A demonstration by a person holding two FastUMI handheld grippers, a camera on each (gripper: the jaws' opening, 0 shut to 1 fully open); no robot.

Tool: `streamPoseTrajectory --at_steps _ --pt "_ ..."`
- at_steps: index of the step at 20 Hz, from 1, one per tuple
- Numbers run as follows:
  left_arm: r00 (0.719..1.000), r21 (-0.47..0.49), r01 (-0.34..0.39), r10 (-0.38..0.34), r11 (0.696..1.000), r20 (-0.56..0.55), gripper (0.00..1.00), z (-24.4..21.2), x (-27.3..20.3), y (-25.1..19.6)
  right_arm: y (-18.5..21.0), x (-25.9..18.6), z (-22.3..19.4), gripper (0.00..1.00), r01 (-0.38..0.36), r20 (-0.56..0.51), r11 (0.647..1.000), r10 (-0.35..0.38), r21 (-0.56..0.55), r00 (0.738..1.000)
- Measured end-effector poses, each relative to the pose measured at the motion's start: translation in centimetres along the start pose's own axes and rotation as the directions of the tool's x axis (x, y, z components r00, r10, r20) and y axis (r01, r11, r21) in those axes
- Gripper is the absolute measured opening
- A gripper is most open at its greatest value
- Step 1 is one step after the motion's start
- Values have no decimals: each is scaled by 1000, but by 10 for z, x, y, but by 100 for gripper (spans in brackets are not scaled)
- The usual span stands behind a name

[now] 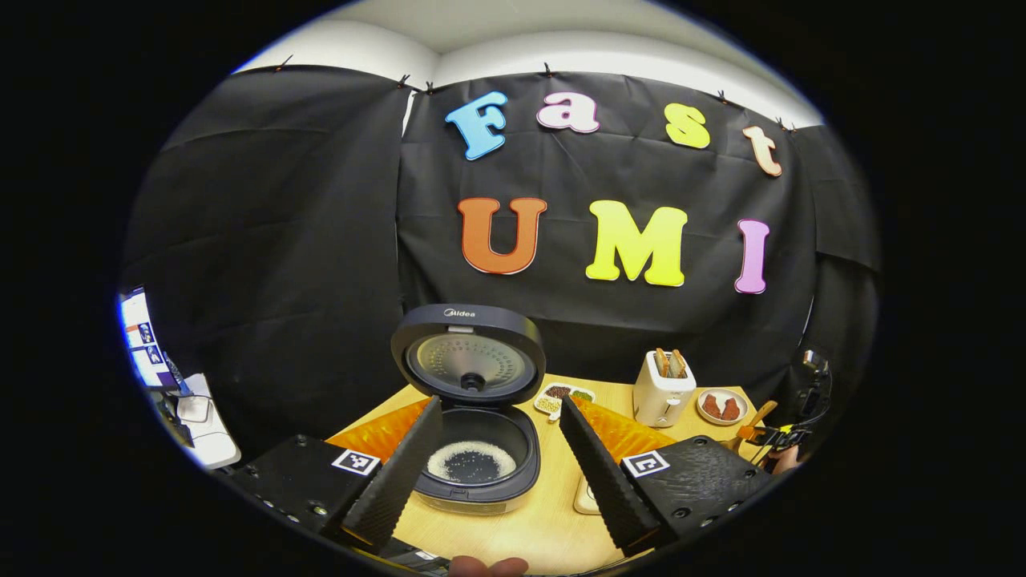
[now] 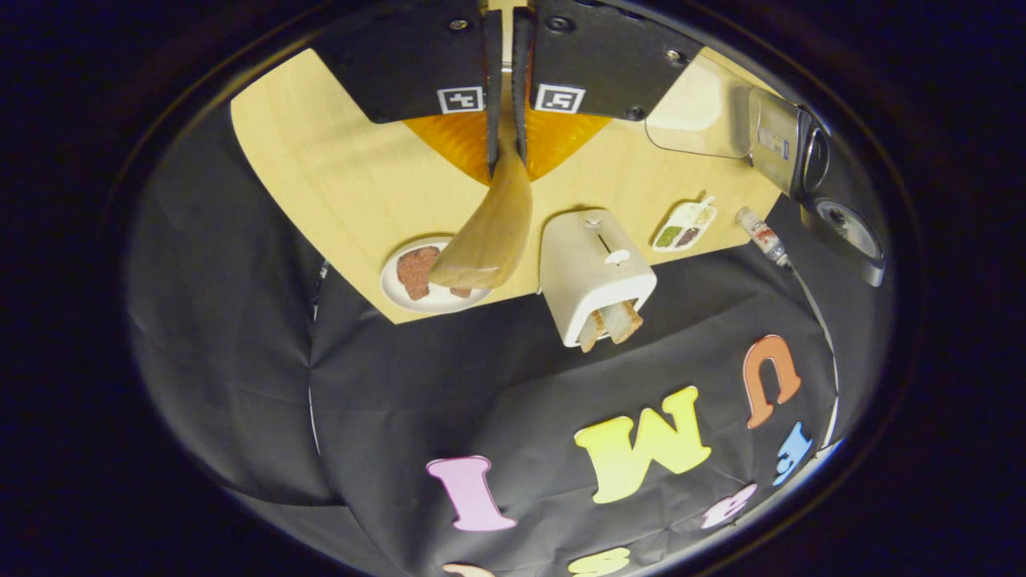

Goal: Close the left gripper, press the button to open the rice cooker; take a wooden spoon from the chopstick holder with the right hand, scoop a spoonful of rice and pour it into the rice cooker, then put the wooden spoon back into the chopstick holder.

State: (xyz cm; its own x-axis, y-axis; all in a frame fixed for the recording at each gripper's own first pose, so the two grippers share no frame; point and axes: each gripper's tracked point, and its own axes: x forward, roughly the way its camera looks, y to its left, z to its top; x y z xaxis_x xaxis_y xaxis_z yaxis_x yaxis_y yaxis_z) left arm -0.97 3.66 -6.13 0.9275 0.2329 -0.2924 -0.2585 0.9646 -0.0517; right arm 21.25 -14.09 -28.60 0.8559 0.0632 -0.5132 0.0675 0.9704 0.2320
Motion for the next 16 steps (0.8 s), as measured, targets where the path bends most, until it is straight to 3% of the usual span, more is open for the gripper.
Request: streamPoseTrajectory --at_steps 5,10,12,13,15,16 --pt "1000 -5 -3 3 1000 14 95 10 4 6 0 6 -17 13 -12 -8 1000 12 27 1000" --pt "999 10 0 -1 1000 40 95 17 11 12 -3 -10 -2 22 -14 41 1000 14 -5 999" --pt "998 6 10 -11 1000 64 95 28 16 12 -5 -24 10 48 0 62 999 3 -37 998" --pt "997 4 17 -18 1000 76 95 34 19 13 -7 -30 15 69 10 74 999 -6 -48 997" --pt "995 1 26 -26 1000 100 95 44 24 15 -14 -46 31 85 41 108 997 -34 -67 994" --pt "993 -4 30 -30 1000 113 95 50 27 16 -16 -57 40 88 52 132 996 -41 -76 990"
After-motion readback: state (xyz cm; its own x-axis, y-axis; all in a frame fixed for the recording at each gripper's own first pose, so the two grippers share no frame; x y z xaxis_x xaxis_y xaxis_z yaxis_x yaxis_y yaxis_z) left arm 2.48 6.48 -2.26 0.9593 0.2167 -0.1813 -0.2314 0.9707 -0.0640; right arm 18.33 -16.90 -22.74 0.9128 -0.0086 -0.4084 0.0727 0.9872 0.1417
